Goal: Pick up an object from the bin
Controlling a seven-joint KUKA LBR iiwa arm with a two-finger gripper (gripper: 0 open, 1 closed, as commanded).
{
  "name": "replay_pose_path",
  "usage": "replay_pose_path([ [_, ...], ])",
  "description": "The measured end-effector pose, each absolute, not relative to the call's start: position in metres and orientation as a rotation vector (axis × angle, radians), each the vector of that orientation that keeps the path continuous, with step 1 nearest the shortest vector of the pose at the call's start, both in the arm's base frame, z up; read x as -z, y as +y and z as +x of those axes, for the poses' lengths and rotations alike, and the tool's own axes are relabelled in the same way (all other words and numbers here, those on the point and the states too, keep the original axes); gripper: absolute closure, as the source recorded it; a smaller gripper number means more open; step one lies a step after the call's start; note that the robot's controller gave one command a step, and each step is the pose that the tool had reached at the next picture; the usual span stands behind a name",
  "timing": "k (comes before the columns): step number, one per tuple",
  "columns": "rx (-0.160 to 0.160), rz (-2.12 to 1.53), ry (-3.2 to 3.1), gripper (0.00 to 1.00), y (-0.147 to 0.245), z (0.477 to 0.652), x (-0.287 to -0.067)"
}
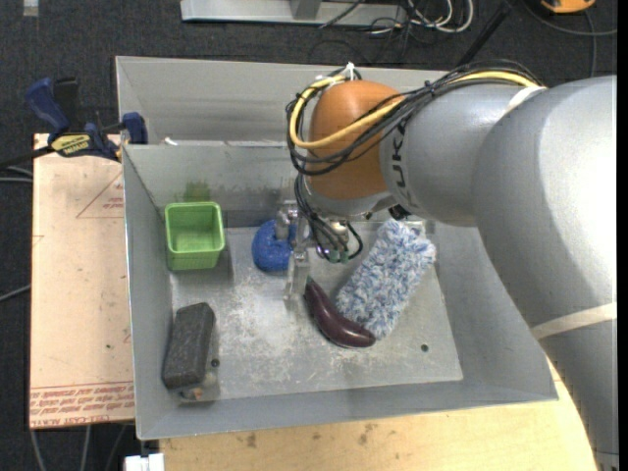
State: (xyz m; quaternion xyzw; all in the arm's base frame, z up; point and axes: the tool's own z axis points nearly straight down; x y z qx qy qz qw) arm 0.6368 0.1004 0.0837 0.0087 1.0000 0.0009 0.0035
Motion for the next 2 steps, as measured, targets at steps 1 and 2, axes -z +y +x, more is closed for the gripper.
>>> replay_pose_path([
  [1, -0.008, 0.383, 3.106, 1.00, 0.0961, 0.6184, -0.0746],
  [2, -0.009, 0.383, 3.106, 1.00, 0.0961, 0.6185, -0.0746],
])
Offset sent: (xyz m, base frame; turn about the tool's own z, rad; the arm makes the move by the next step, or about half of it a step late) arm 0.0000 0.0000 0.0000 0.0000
